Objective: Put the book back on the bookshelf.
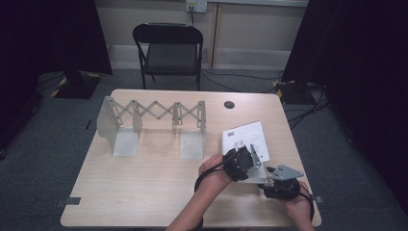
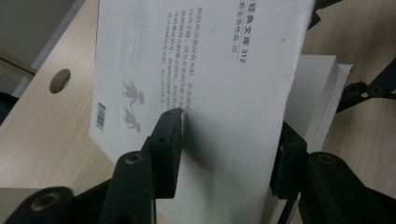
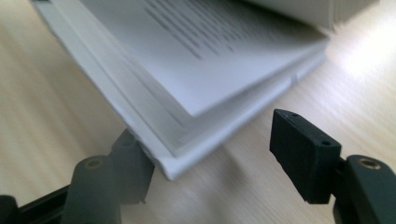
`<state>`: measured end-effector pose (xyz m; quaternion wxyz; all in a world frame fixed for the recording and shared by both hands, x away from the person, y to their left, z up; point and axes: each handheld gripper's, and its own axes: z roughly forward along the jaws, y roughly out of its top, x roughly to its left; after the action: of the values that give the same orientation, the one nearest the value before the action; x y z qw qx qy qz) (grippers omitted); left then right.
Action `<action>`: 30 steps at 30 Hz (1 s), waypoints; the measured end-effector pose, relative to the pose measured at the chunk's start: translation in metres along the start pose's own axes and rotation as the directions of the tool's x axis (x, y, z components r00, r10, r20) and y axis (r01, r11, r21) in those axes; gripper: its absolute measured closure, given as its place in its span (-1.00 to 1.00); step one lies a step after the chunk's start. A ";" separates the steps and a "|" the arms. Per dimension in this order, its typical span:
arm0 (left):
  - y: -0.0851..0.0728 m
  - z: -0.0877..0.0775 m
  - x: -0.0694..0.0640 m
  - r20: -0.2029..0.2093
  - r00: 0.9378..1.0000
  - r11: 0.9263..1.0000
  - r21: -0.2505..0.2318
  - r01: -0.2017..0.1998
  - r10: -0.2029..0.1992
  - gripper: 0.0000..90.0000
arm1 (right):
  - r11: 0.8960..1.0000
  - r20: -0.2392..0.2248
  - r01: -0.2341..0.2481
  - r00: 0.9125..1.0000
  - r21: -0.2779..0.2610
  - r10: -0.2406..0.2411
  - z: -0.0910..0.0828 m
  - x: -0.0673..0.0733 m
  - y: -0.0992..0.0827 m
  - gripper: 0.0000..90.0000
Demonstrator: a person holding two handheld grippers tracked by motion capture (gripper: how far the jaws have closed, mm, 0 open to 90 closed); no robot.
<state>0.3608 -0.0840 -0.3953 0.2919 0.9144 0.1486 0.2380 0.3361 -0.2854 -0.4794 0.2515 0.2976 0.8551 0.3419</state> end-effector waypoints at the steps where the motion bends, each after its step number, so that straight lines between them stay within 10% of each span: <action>1: 0.001 -0.002 0.000 0.003 1.000 1.000 -0.003 0.009 -0.009 0.20 | 1.000 -0.002 0.011 1.000 -0.015 -0.011 -0.003 0.002 0.001 -0.24; 17: 0.007 -0.026 0.003 0.057 0.998 1.000 0.003 0.008 -0.008 0.25 | 0.978 0.022 0.175 0.985 -0.117 -0.174 -0.036 0.014 0.021 -0.20; 30: 0.018 -0.036 0.010 0.100 0.994 0.999 0.016 0.034 -0.036 0.25 | 0.969 -0.059 0.240 0.968 -0.050 -0.243 -0.050 0.001 0.045 0.11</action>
<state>0.3529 -0.0774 -0.3553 0.2964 0.9245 0.1515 0.1857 0.3193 -0.2800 -0.4149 0.2700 0.1747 0.8852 0.3363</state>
